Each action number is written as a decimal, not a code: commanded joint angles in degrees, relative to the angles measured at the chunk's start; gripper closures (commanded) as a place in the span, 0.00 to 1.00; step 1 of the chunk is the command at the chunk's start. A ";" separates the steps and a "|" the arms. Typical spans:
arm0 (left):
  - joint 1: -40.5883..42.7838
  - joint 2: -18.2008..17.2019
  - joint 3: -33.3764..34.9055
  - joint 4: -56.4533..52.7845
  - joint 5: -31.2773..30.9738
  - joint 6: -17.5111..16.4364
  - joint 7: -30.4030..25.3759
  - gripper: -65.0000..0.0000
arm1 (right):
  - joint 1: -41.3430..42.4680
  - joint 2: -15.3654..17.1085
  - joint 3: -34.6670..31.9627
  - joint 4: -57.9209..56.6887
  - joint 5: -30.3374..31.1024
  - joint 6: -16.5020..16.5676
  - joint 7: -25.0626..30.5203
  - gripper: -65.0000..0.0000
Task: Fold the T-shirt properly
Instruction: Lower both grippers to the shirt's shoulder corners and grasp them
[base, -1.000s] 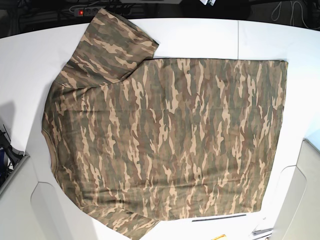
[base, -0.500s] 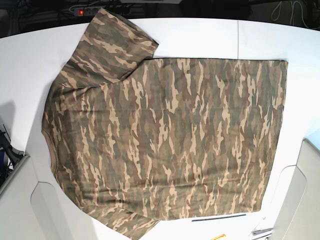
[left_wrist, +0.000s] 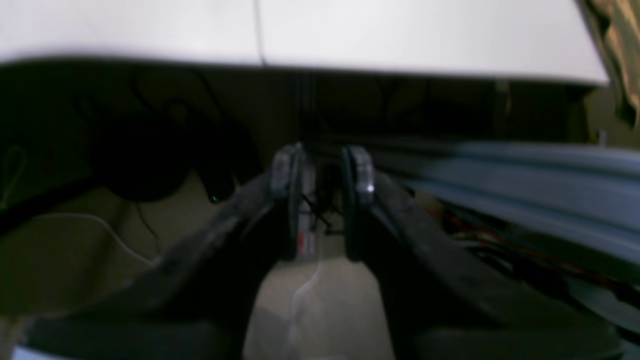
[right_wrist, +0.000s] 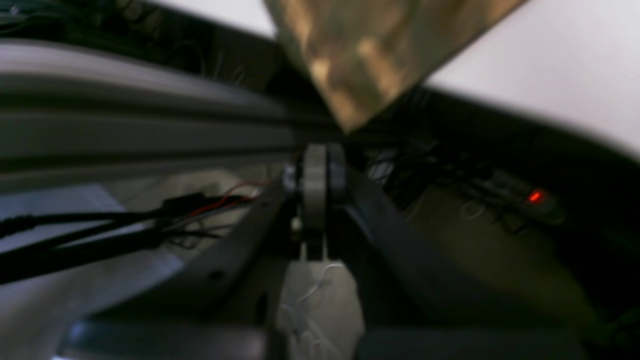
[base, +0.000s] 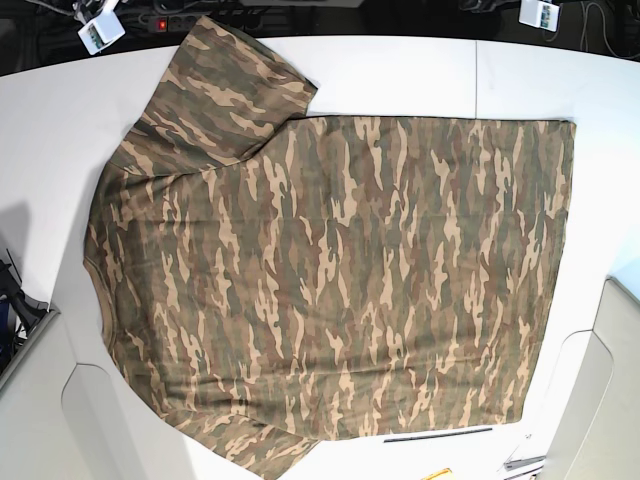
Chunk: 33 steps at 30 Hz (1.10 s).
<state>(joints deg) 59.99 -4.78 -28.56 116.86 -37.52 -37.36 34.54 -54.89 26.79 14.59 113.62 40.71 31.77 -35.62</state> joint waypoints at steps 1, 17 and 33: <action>0.61 -0.17 -0.92 1.68 -1.18 -0.85 -0.63 0.74 | 0.98 0.28 1.22 0.92 0.87 0.15 -0.04 0.97; -7.80 -0.37 -1.90 3.08 -0.39 -0.81 3.43 0.44 | 10.62 -0.83 4.55 -1.97 -3.43 -10.54 -4.04 0.47; -14.73 -10.34 -1.90 1.03 2.71 6.80 3.43 0.35 | 17.29 -8.87 -1.70 -9.84 -3.41 -9.79 -3.87 0.47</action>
<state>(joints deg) 44.84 -14.52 -30.09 117.19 -34.44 -30.57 38.98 -37.39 17.69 12.80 103.42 37.74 22.02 -39.16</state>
